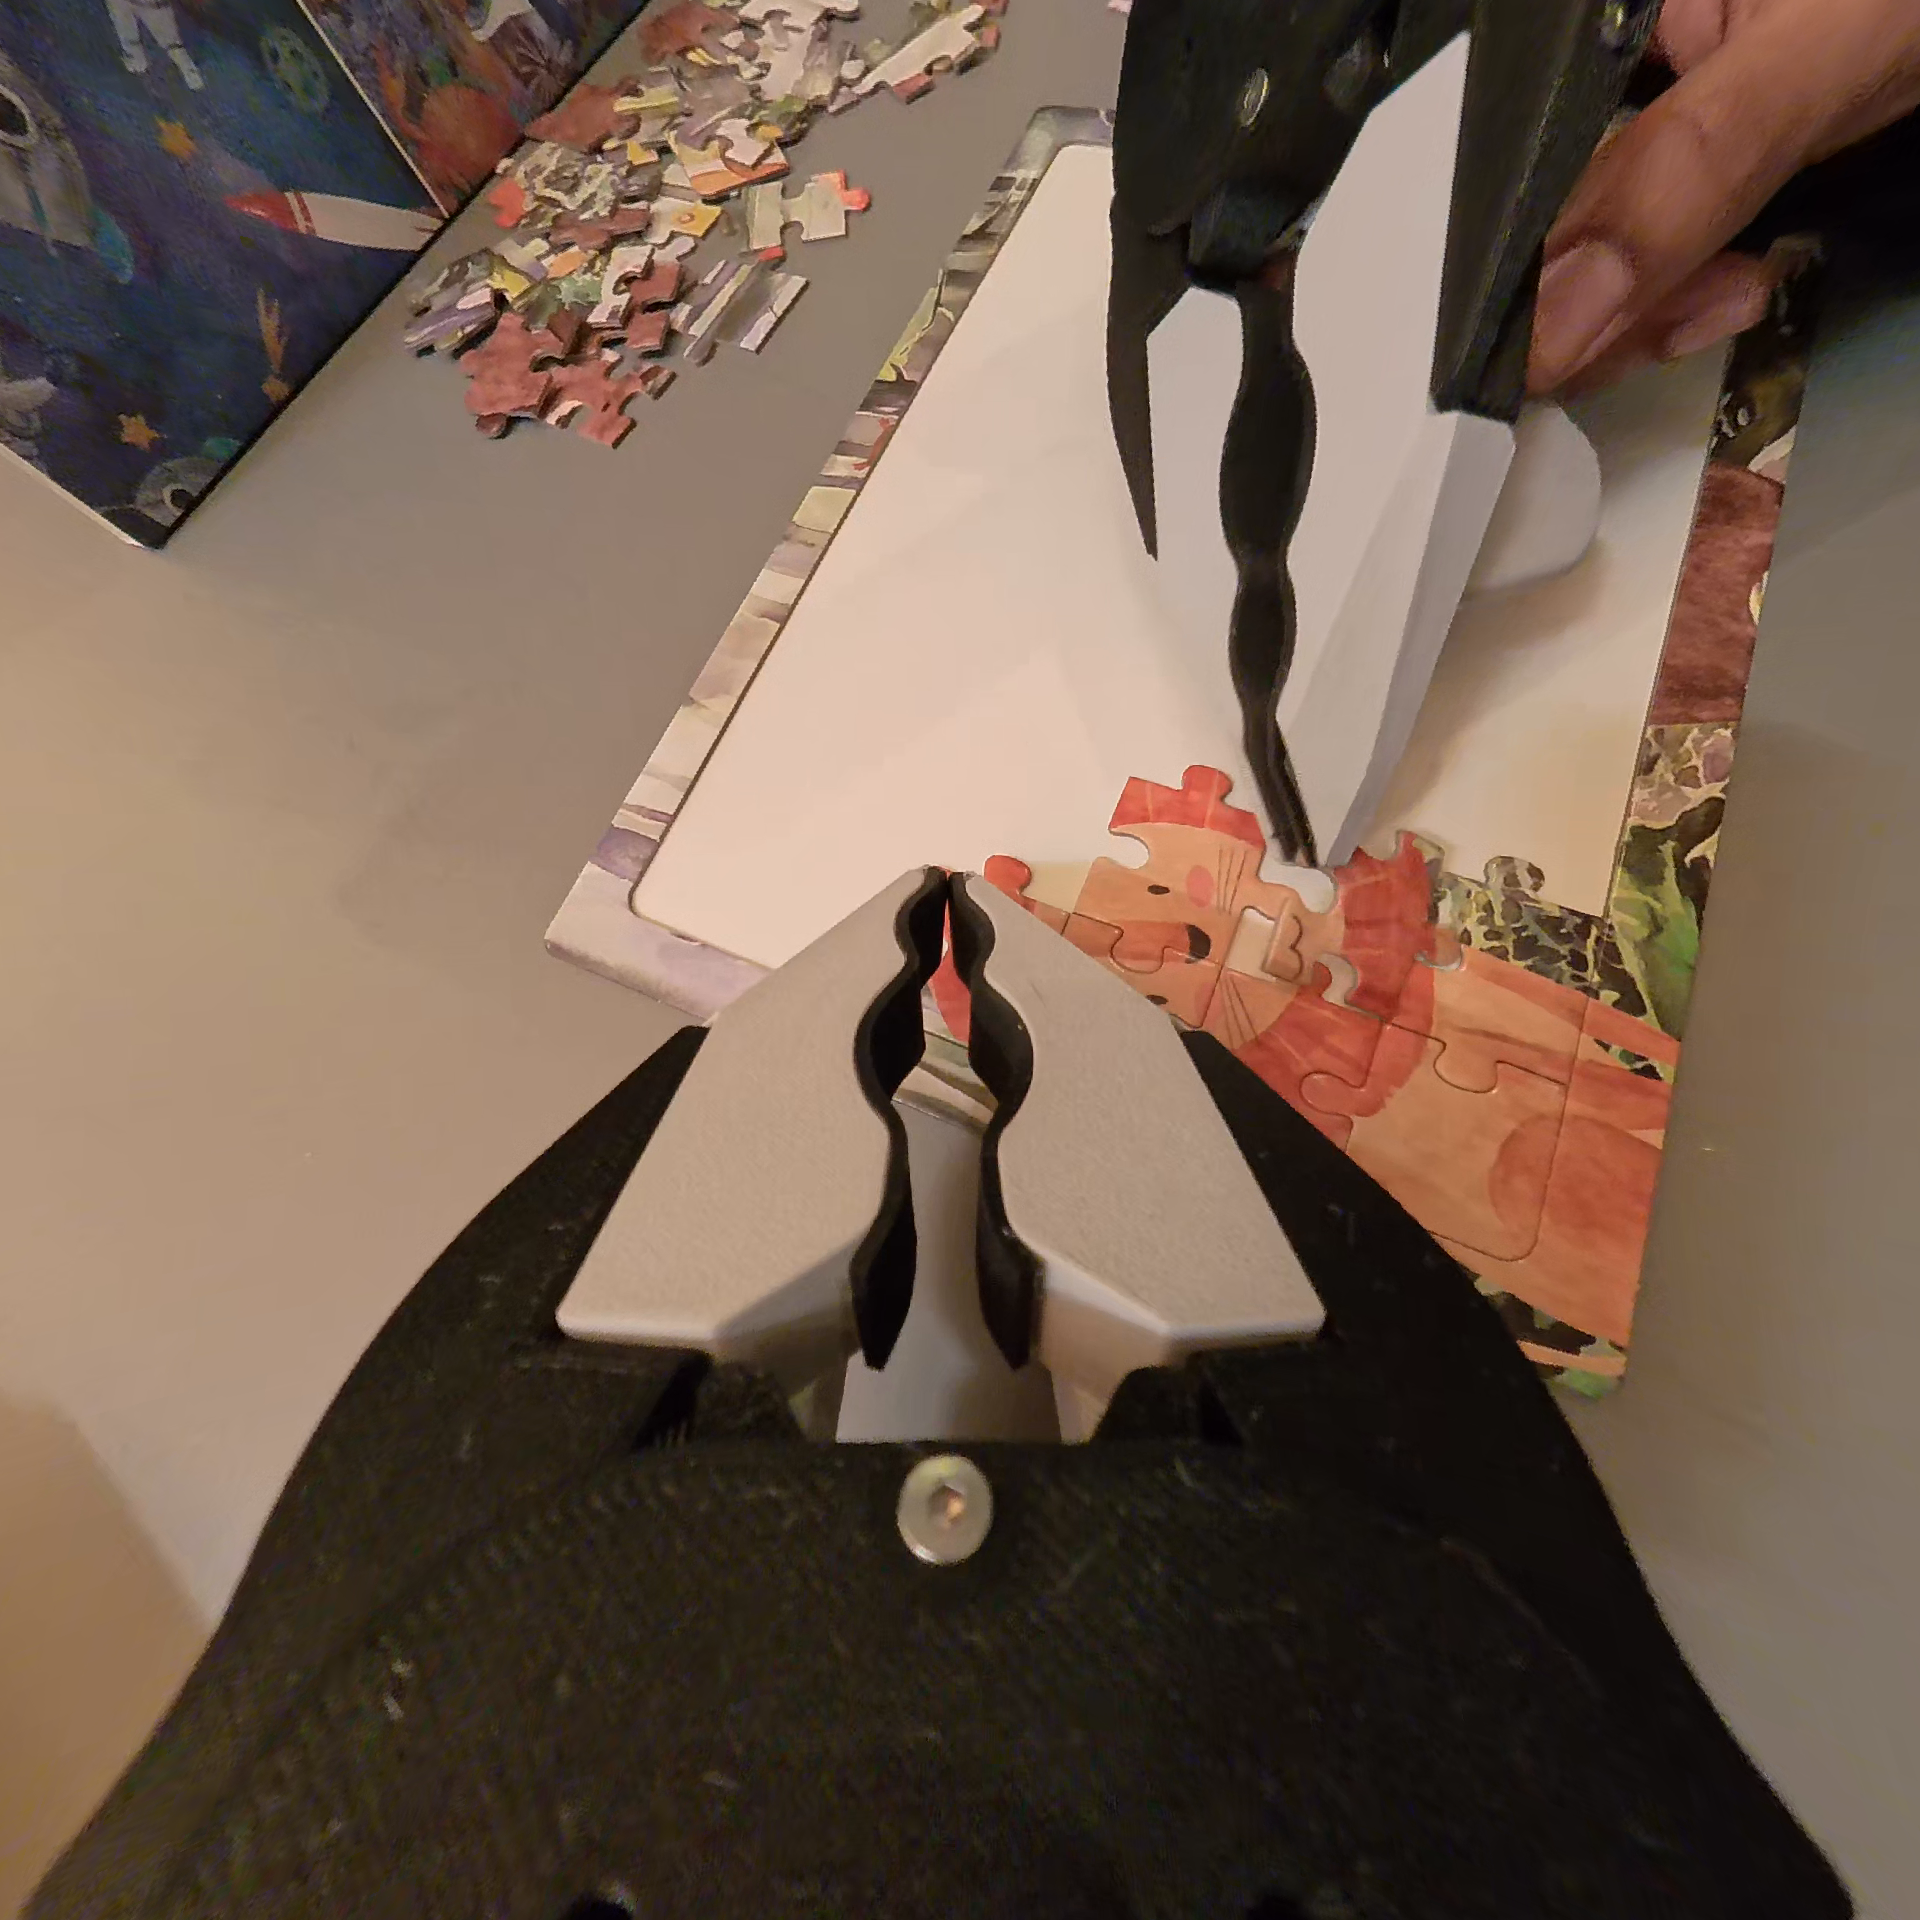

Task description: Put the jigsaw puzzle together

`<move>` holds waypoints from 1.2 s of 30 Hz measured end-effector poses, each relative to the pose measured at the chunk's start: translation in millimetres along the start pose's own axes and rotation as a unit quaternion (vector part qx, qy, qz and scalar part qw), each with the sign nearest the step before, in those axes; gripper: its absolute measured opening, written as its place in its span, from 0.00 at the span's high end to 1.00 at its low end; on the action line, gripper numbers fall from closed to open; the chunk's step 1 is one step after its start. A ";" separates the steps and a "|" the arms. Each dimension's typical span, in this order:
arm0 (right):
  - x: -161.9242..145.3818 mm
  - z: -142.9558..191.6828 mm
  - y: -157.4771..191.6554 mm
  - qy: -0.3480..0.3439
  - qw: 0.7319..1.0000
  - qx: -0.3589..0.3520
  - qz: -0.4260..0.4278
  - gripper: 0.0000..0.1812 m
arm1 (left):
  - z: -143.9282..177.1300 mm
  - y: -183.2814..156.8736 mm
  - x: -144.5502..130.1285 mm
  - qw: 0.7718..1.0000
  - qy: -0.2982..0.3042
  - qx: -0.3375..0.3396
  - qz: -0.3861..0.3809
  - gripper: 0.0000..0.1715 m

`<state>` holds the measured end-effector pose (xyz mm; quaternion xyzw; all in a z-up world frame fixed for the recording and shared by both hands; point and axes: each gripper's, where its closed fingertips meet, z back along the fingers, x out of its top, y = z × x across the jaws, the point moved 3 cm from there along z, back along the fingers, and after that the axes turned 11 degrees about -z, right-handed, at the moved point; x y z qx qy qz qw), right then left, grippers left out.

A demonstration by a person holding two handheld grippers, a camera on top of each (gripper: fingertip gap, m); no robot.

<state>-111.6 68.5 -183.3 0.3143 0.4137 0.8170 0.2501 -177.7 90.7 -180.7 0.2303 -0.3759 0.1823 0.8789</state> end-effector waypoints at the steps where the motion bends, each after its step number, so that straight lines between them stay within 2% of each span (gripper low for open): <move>1: -0.5 0.1 -1.7 0.002 1.000 -0.007 0.002 1.00 | -0.1 0.0 0.0 1.000 0.000 0.000 0.000 1.00; 9: -3.6 1.1 -8.7 0.017 0.999 -0.038 0.010 0.99 | -0.4 -0.3 0.0 1.000 0.002 0.000 -0.002 1.00; 16: -0.7 3.4 -1.0 0.020 1.000 -0.013 0.014 0.92 | -0.5 -0.5 0.0 1.000 0.002 0.000 -0.003 1.00; 25: 1.9 11.4 -3.7 0.016 0.994 -0.075 0.081 0.89 | -0.5 -0.8 -0.2 1.000 0.003 0.000 -0.004 1.00; 31: -3.4 12.4 1.1 0.033 0.985 -0.100 0.134 0.93 | -0.6 -1.0 -0.4 1.000 0.004 0.000 -0.004 1.00; 36: -7.3 9.6 -4.0 0.048 0.983 -0.113 0.137 0.96 | -0.8 -1.3 -0.6 1.000 0.004 0.000 -0.006 1.00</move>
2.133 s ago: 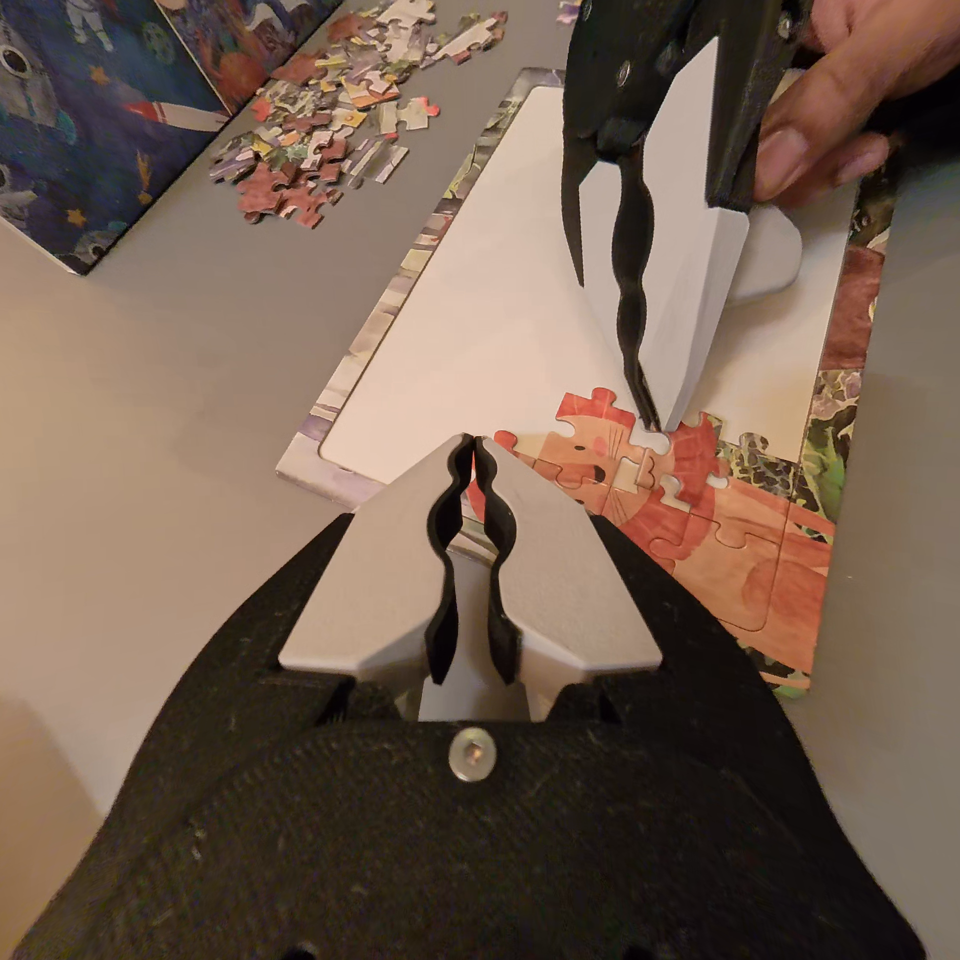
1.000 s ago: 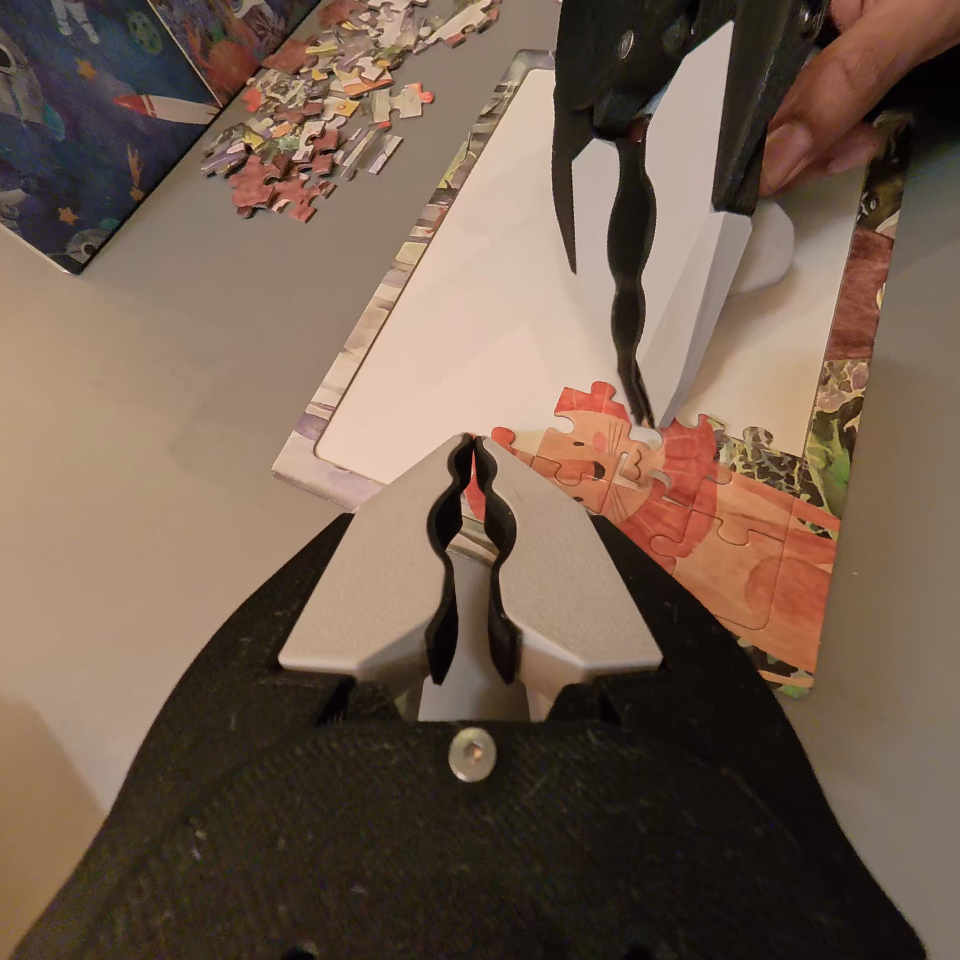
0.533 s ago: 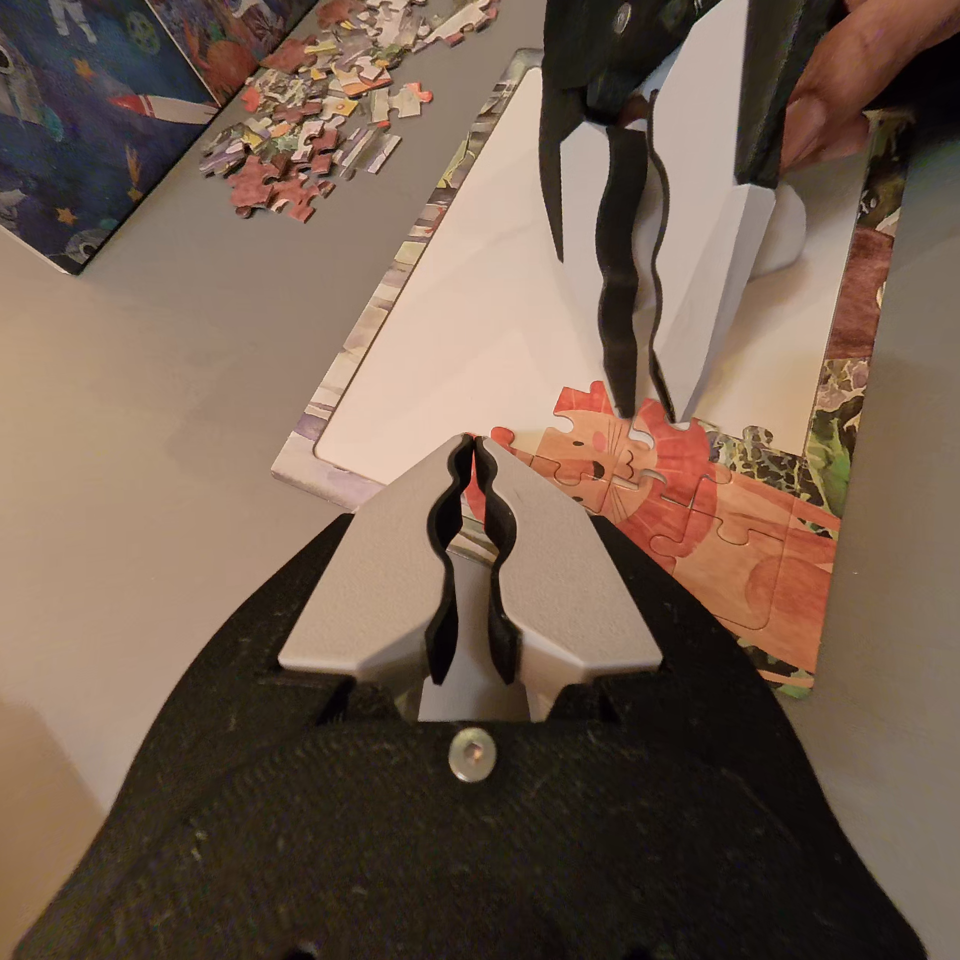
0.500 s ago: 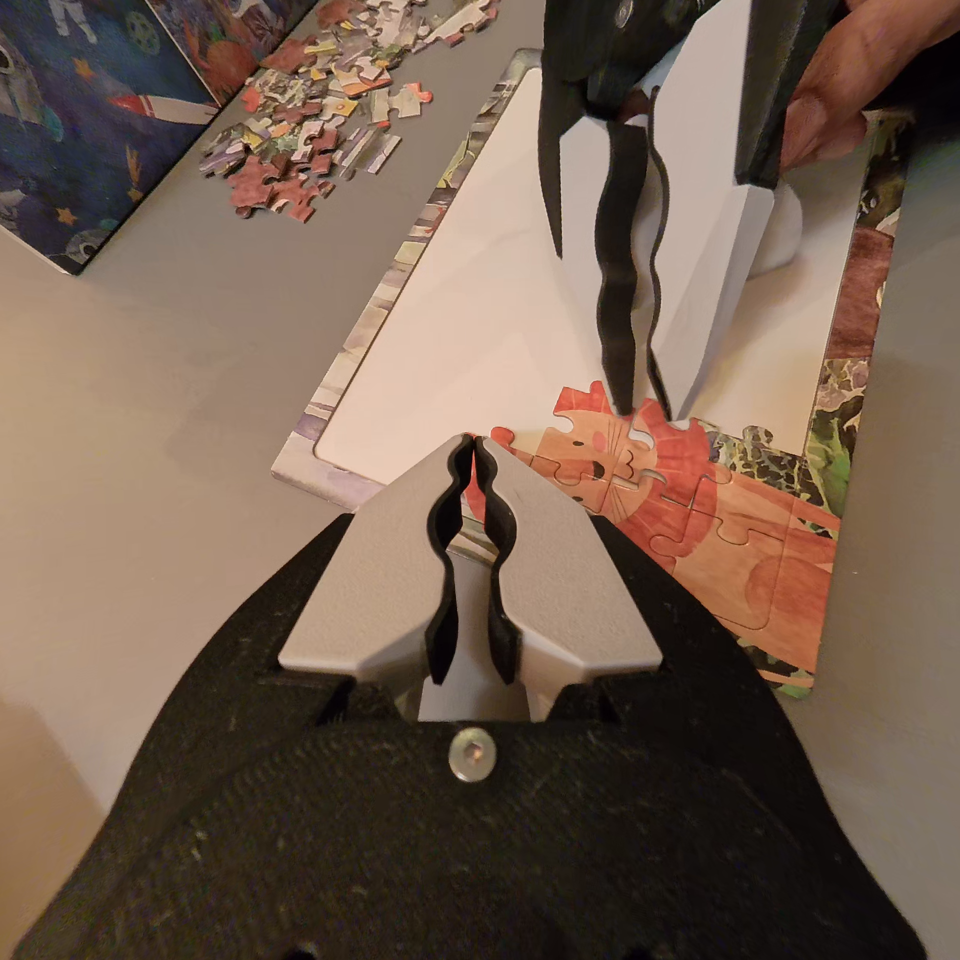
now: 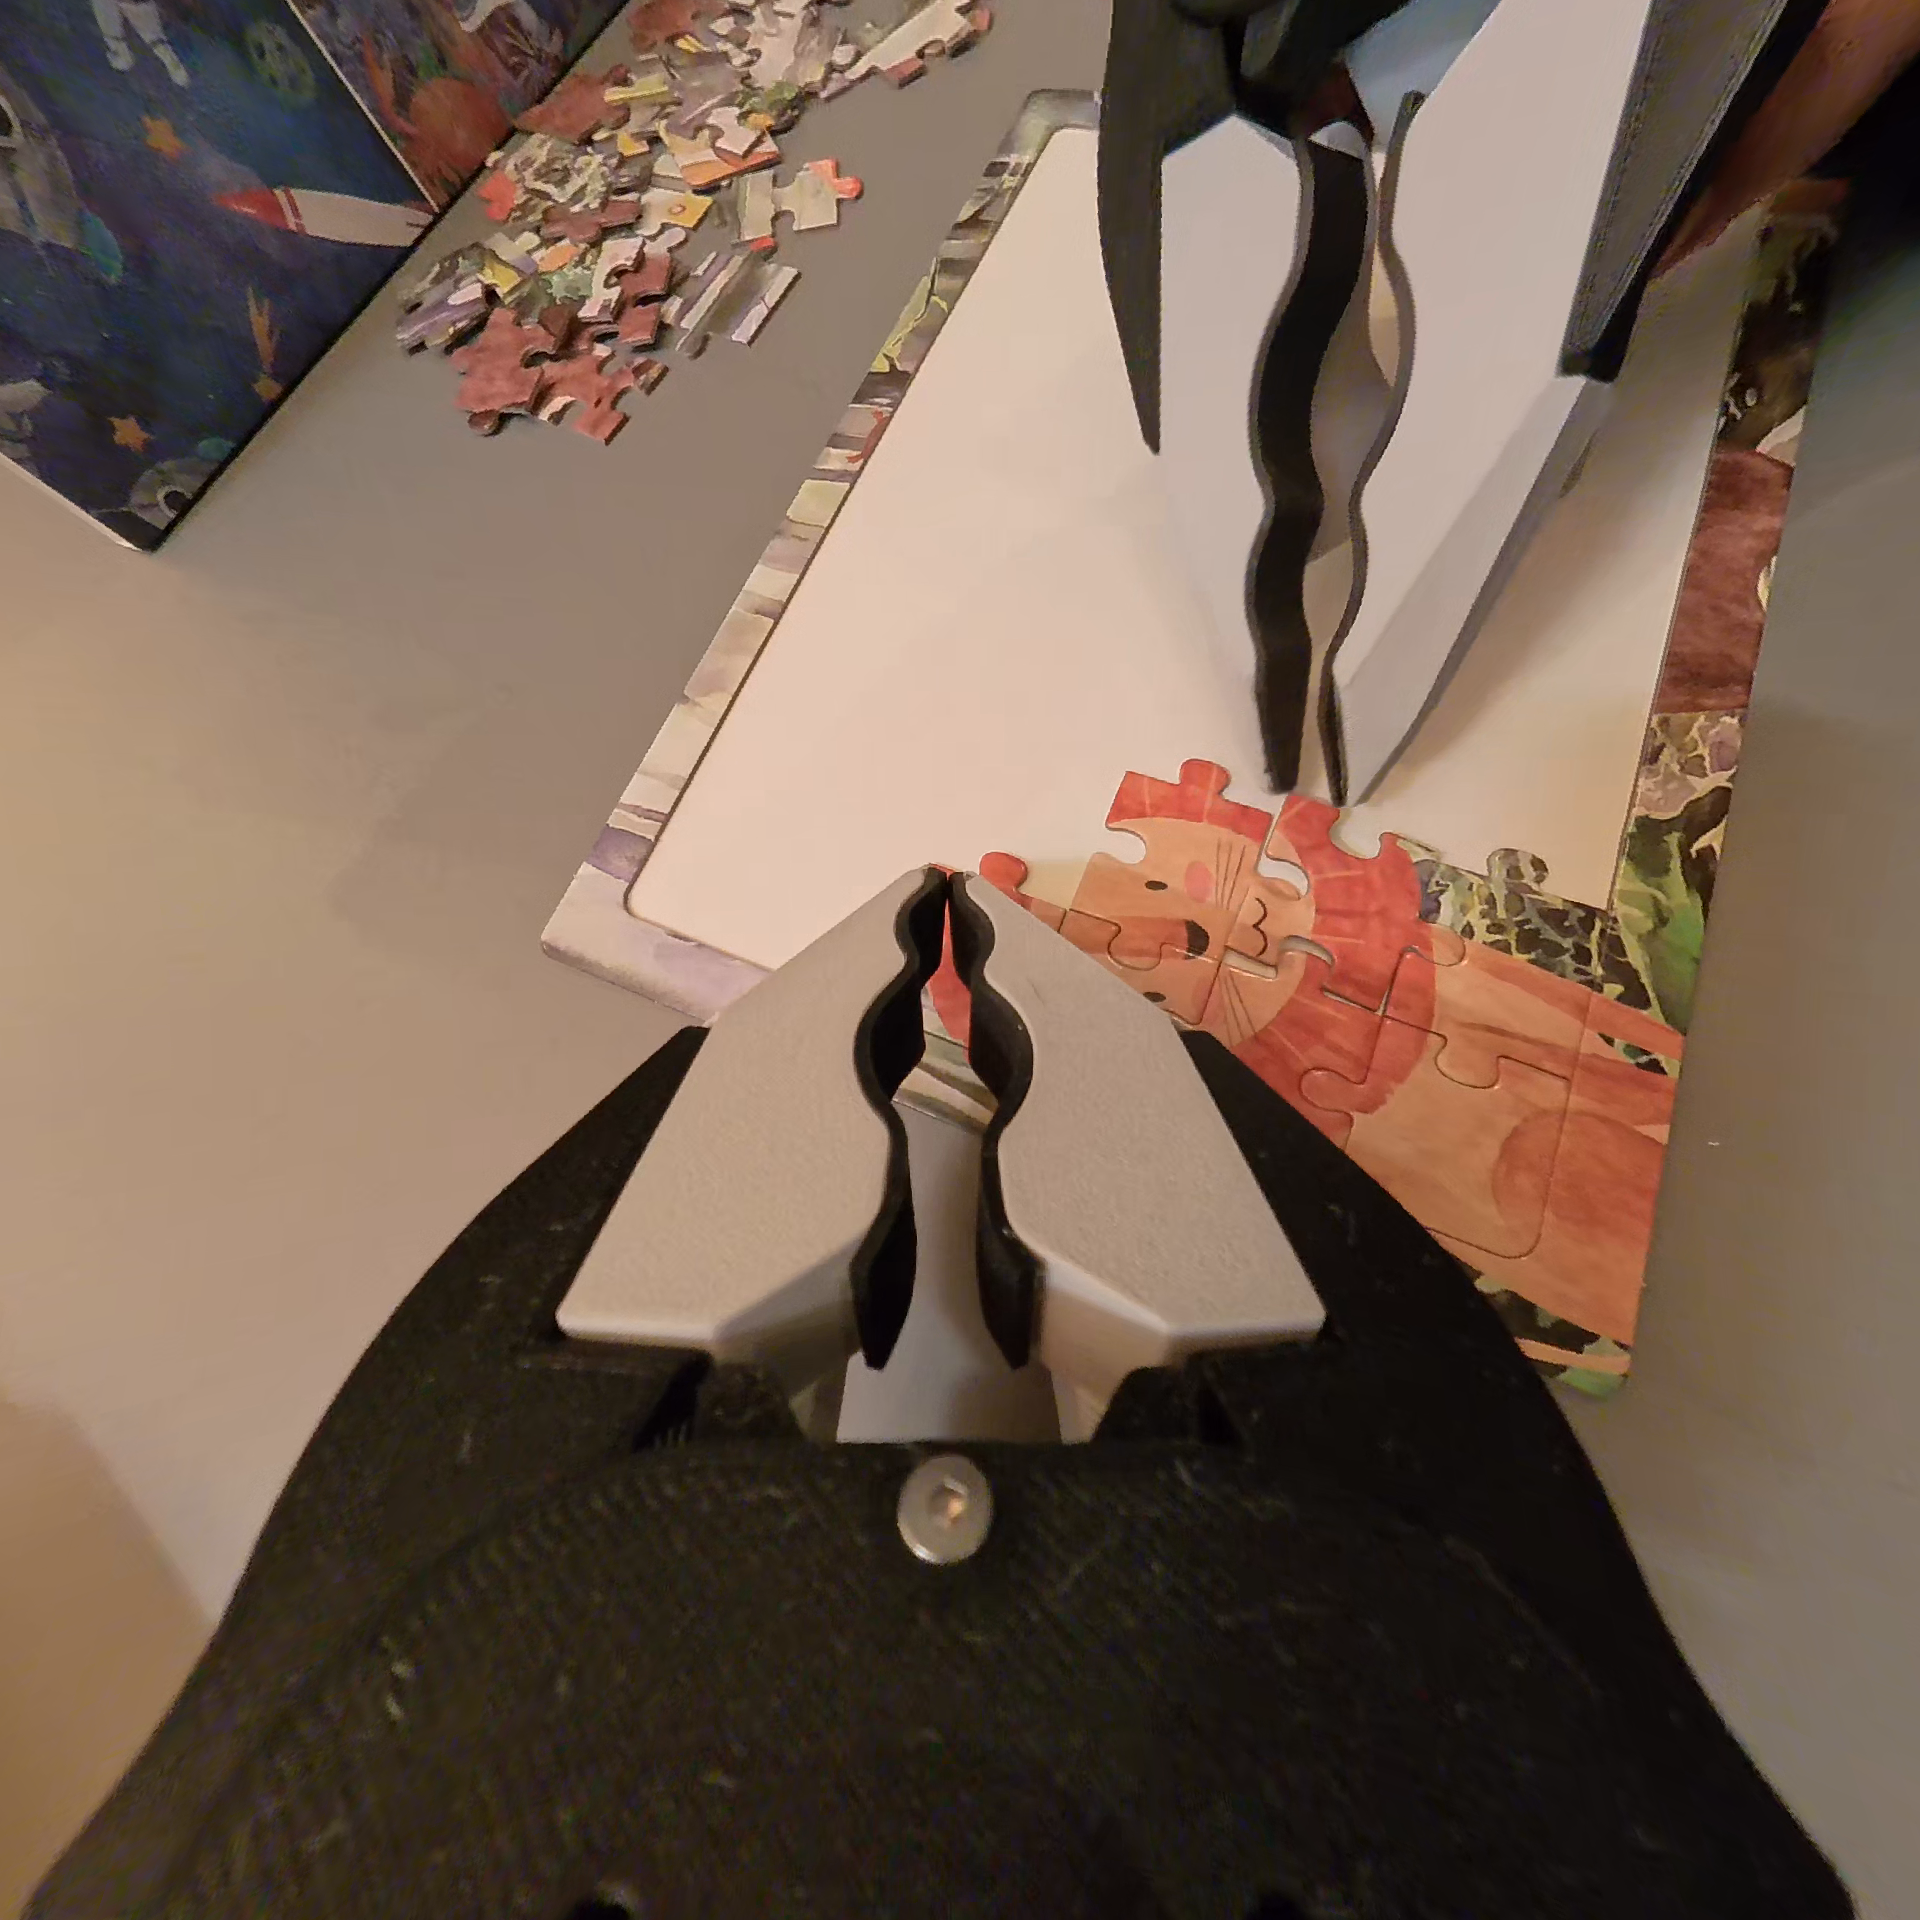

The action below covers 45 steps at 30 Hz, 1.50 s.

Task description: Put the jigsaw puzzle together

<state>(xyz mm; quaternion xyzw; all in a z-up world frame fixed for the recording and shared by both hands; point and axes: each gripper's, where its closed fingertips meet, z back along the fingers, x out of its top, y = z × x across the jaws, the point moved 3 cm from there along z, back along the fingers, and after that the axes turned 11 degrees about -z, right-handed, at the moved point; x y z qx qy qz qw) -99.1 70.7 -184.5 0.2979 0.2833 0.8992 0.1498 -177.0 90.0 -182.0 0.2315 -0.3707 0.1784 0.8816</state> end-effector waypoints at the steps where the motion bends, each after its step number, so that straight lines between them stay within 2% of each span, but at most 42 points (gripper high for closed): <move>1: 0.0 -1.1 -0.6 0.000 1.000 -0.001 -0.001 0.96 | 0.1 0.0 -0.1 1.000 0.000 0.000 0.000 1.00; 21: 1.8 -5.3 -4.5 0.001 0.999 -0.046 0.028 1.00 | -0.2 -0.3 -0.6 1.000 0.002 0.000 -0.002 1.00; 25: 8.1 2.3 -4.4 -0.022 0.997 -0.061 0.045 1.00 | -0.3 -0.3 -0.6 1.000 0.003 0.001 -0.002 1.00; 29: 12.7 9.7 4.8 -0.045 0.994 -0.046 0.083 1.00 | -0.3 -0.4 -0.6 1.000 0.002 0.000 -0.002 1.00; 35: 4.1 -7.5 8.9 -0.013 0.986 -0.074 0.148 1.00 | -0.3 -0.8 -0.6 1.000 0.003 0.000 -0.004 1.00; 37: 0.7 -11.5 3.4 0.002 0.984 -0.093 0.152 1.00 | -0.5 -0.8 -0.6 1.000 0.003 0.000 -0.004 1.00; 42: 5.4 -5.1 9.3 -0.019 0.985 -0.078 0.155 1.00 | -0.7 -1.0 -0.6 1.000 0.004 0.000 -0.005 1.00; 45: 0.2 -10.6 2.4 0.002 0.984 -0.091 0.151 1.00 | -1.0 -1.1 -0.7 1.000 0.005 0.000 -0.006 1.00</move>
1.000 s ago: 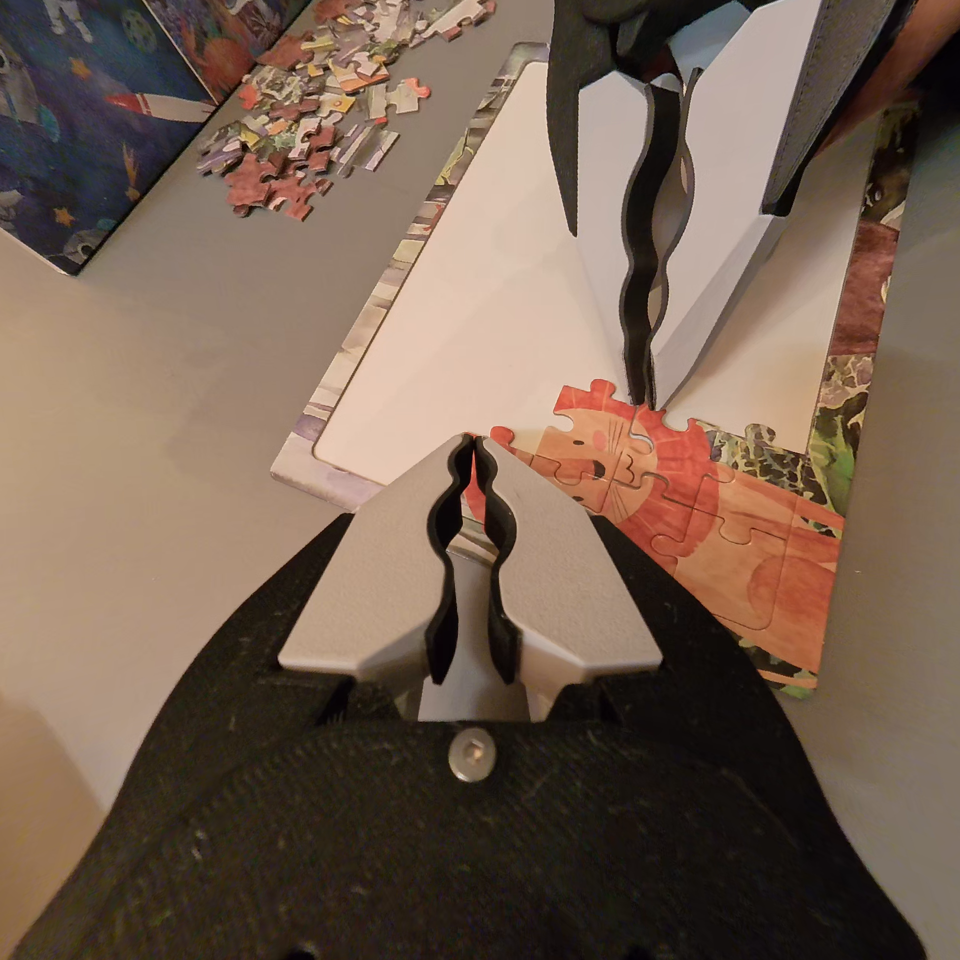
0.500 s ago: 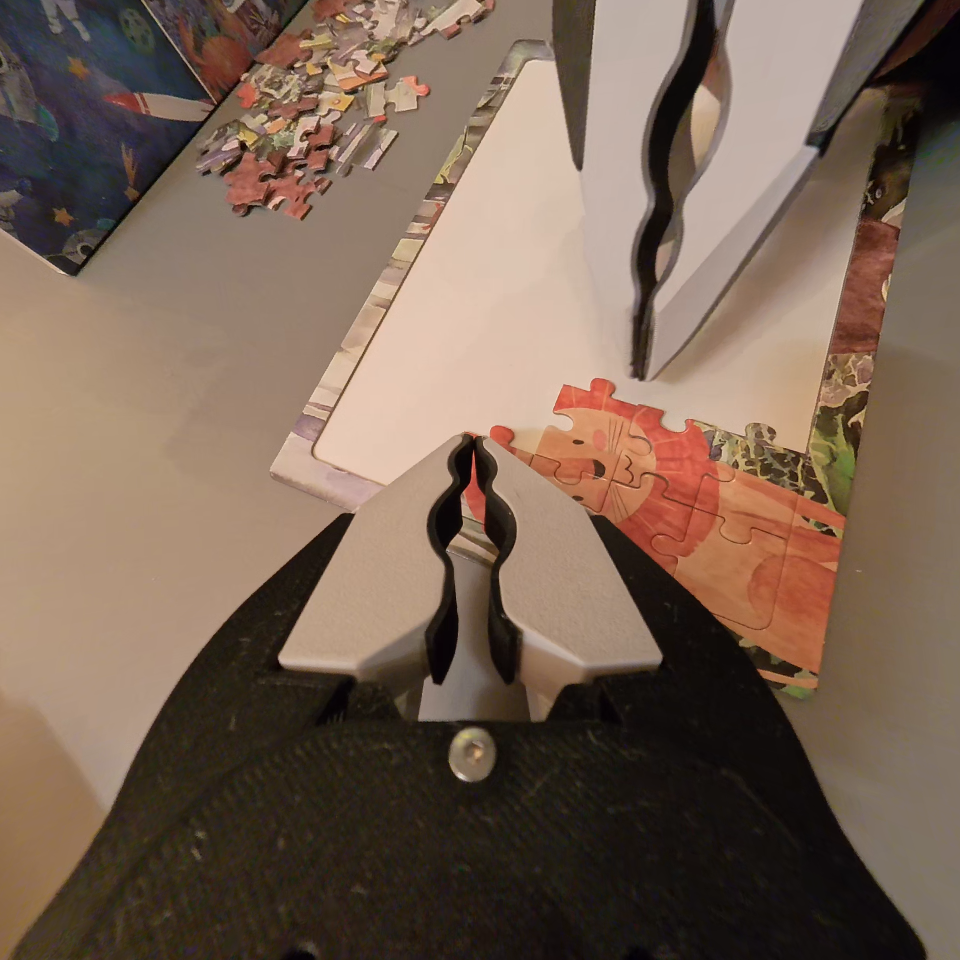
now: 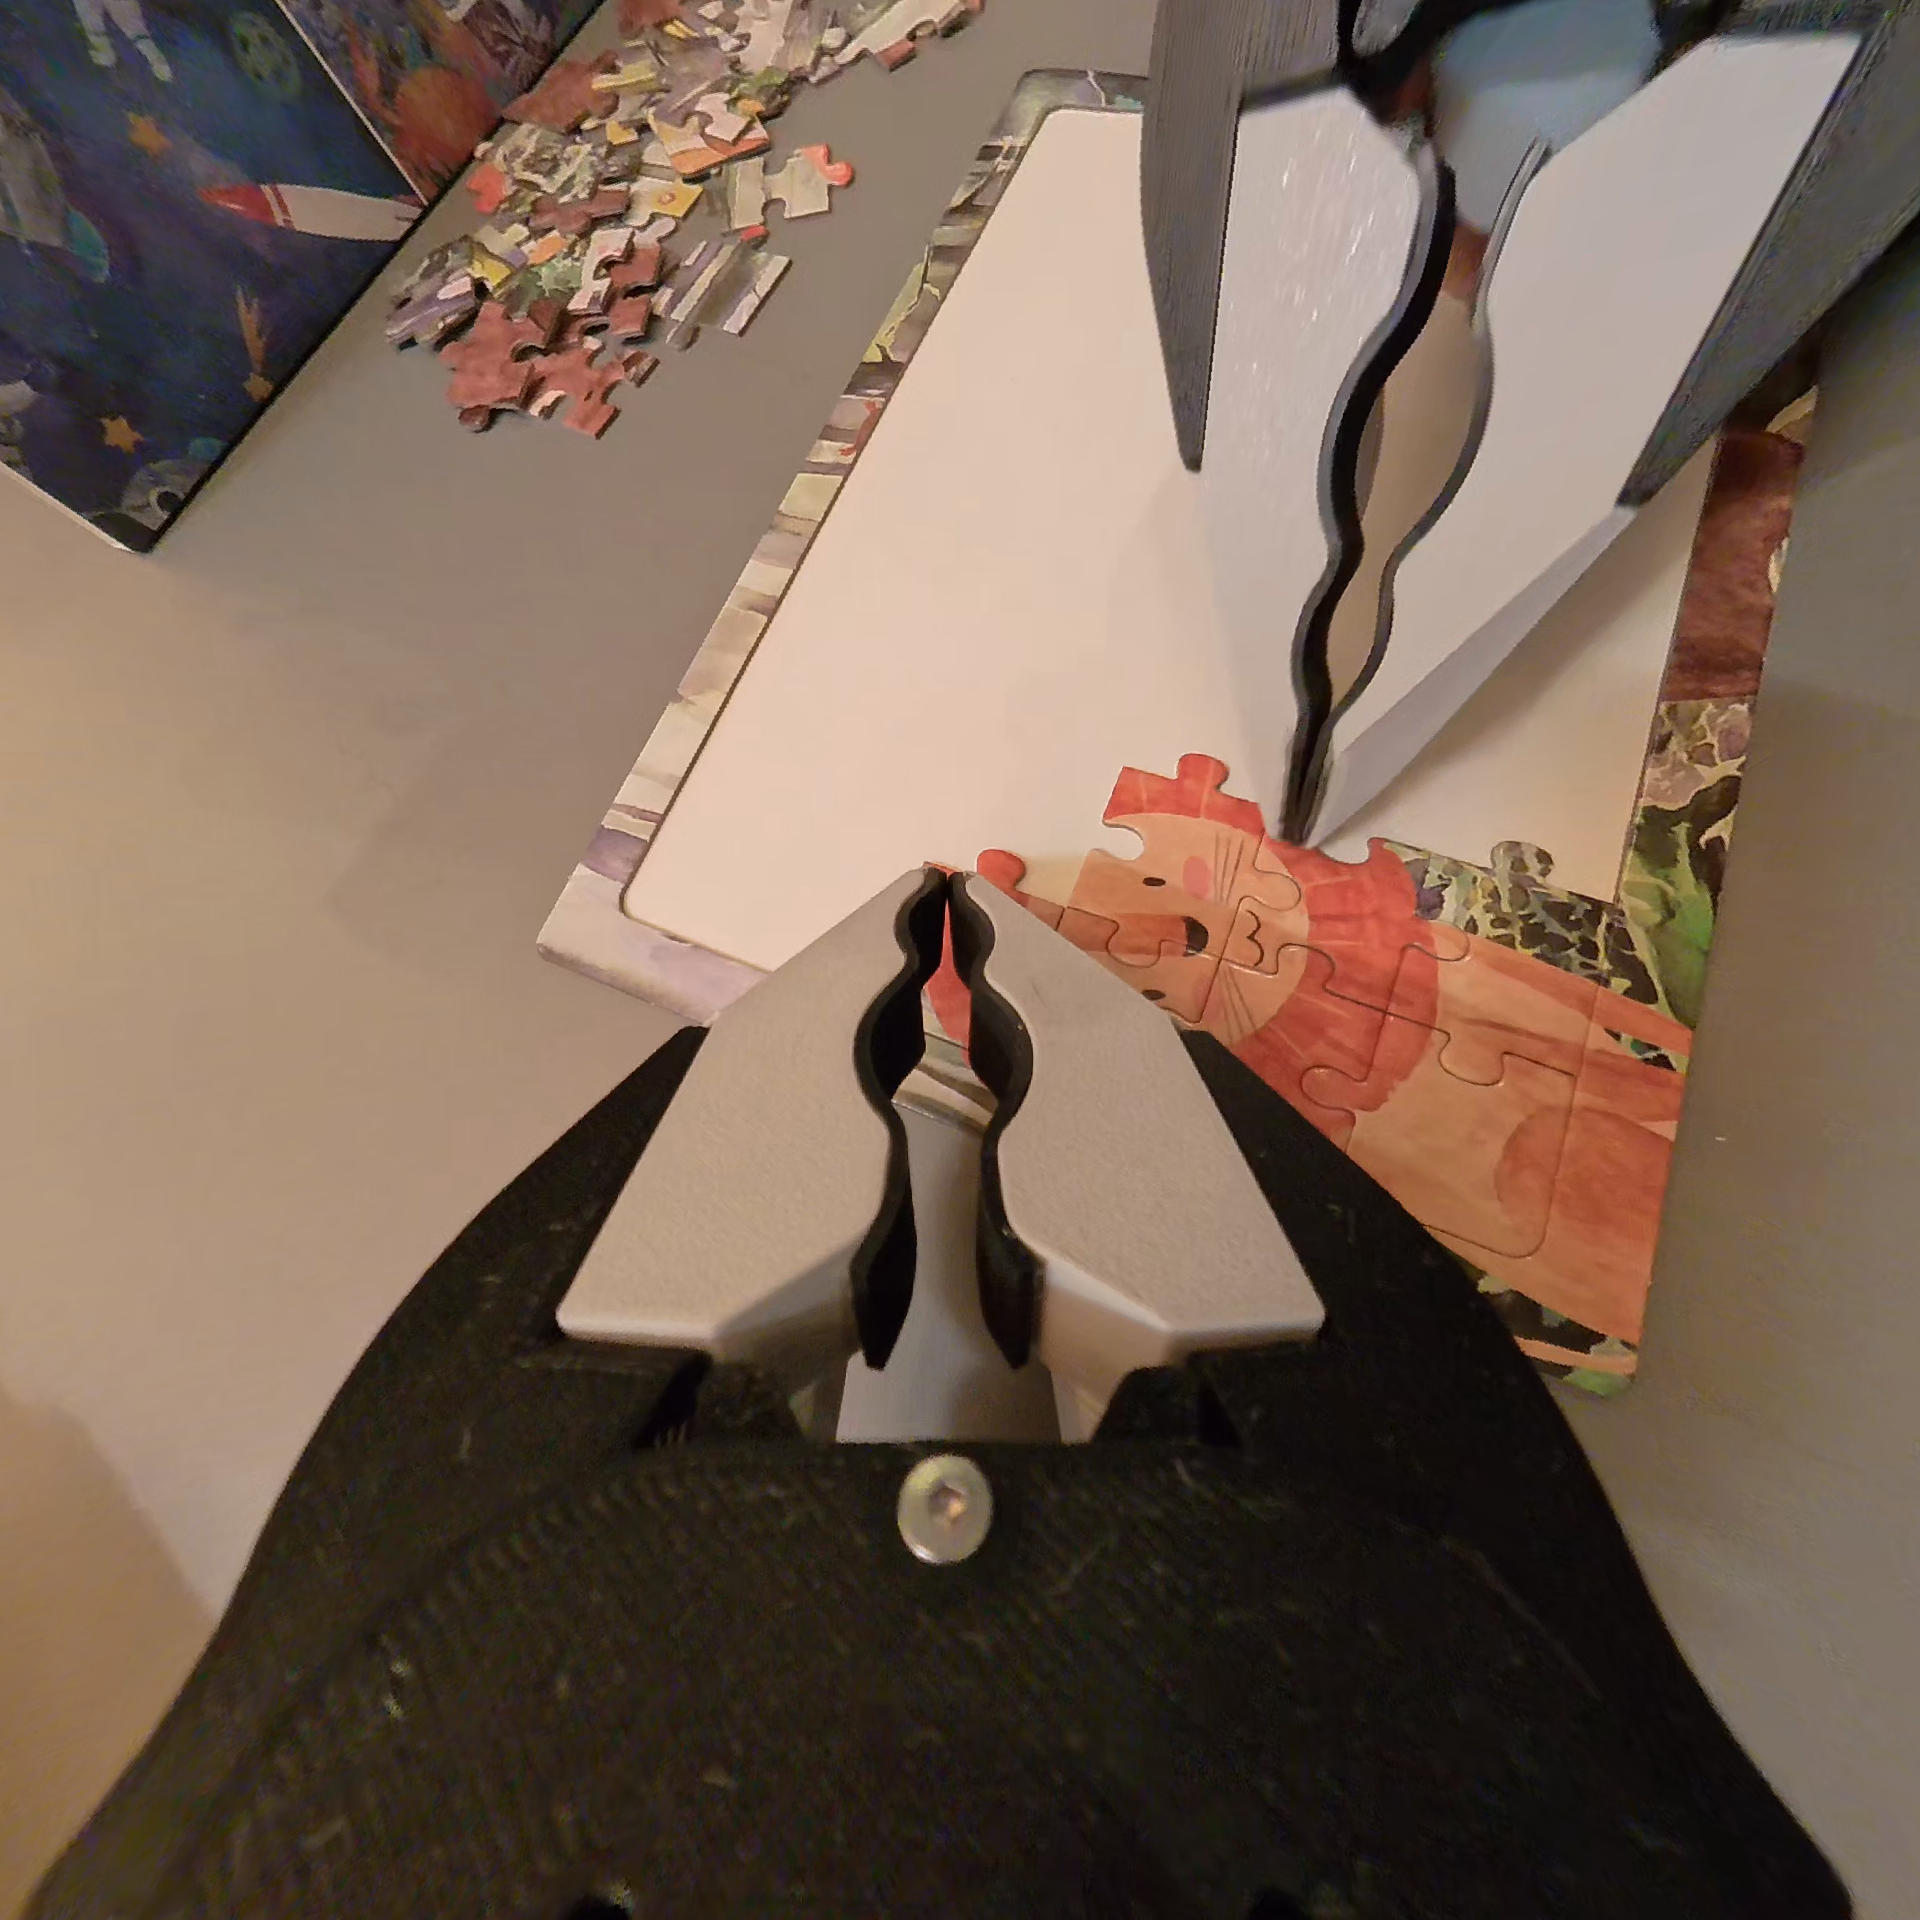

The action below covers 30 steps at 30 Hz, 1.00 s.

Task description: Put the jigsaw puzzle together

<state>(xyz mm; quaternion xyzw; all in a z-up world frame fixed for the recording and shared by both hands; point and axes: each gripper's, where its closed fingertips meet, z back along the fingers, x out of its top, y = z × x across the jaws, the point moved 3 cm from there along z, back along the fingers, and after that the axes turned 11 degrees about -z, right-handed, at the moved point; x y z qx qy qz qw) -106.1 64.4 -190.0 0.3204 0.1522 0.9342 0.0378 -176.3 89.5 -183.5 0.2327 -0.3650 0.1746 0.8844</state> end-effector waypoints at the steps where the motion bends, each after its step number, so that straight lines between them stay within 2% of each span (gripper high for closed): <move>1: 0.5 -0.7 1.7 -0.002 1.000 0.003 0.003 1.00 | -0.1 0.0 -0.1 1.000 0.000 0.000 0.000 1.00; 5: 6.1 2.1 12.8 -0.018 0.999 0.023 0.024 1.00 | -0.4 -0.1 -0.2 1.000 0.001 0.000 -0.001 1.00; 8: -1.4 -5.5 14.7 0.006 0.999 0.032 0.027 1.00 | -0.6 -0.1 -0.3 1.000 0.002 0.000 -0.001 1.00; 11: 1.0 -5.9 22.4 0.000 0.998 0.052 0.034 1.00 | -0.8 -0.3 -0.4 1.000 0.003 0.000 -0.002 1.00; 17: -0.4 -10.0 21.6 0.006 0.998 0.032 0.050 1.00 | -2.1 -0.8 -1.2 1.000 0.008 0.001 -0.005 1.00; 20: -1.7 -10.0 23.2 0.007 0.998 0.044 0.047 1.00 | -2.2 -0.7 -1.2 1.000 0.009 0.001 -0.005 1.00; 27: 3.7 0.9 -12.4 -0.018 0.998 -0.062 0.019 1.00 | -2.5 -0.8 -1.2 1.000 0.010 0.001 -0.005 1.00; 30: 3.1 -0.7 -8.1 -0.018 0.999 -0.035 0.010 1.00 | -2.8 -0.8 -1.4 1.000 0.011 0.001 -0.005 1.00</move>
